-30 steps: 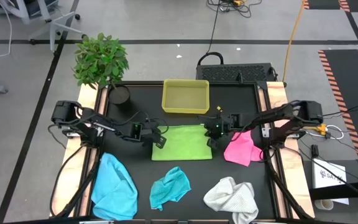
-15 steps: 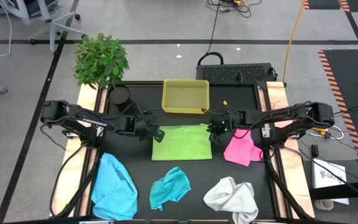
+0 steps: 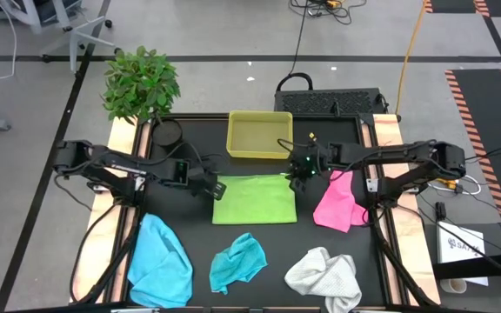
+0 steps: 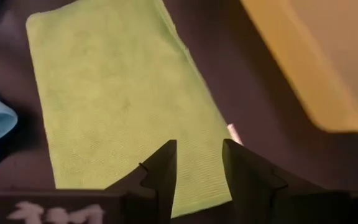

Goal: Fold microfiber towels
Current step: Fold the green microfiber cloth

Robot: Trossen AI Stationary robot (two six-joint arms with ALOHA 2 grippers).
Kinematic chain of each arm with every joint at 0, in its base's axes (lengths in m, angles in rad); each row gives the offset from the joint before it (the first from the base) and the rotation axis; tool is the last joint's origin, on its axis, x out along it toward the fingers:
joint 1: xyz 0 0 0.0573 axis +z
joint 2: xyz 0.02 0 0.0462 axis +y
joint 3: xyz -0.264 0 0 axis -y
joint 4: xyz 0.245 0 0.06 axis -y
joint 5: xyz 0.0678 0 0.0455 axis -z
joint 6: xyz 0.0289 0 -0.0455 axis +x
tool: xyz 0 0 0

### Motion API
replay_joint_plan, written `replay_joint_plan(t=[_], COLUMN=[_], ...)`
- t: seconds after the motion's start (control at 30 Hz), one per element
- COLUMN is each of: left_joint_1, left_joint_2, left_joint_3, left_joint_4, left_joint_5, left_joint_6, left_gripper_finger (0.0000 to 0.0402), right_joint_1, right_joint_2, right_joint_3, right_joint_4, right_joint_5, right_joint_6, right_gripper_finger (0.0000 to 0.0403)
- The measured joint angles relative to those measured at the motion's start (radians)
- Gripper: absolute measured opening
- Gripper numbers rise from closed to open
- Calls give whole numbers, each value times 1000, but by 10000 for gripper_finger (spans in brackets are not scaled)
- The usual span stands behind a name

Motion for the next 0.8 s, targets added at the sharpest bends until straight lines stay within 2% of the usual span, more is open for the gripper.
replay_joint_plan(t=[0.17, 0.3, 0.43, 0.57, 0.8], left_joint_1=[0, 10, 43, 67, 123], left_joint_2=[-38, -40, -39, -32, -32], left_joint_3=[151, 213, 210, 207, 207], left_joint_4=[-241, -357, -364, -397, -404], left_joint_5=[0, -1, 66, 59, 34], left_joint_6=[78, 139, 157, 158, 88], left_gripper_finger=[5, 31, 70, 105, 145], right_joint_1=[-3, -2, -2, -1, -3], right_joint_2=[-1, 1, 23, 54, 75], right_joint_3=[143, 156, 156, 141, -19], right_joint_4=[-173, -243, -275, -245, -83], right_joint_5=[5, 30, 32, 53, 59], right_joint_6=[-44, -36, 57, 70, 161], right_gripper_finger=[123, 123, 123, 123, 123])
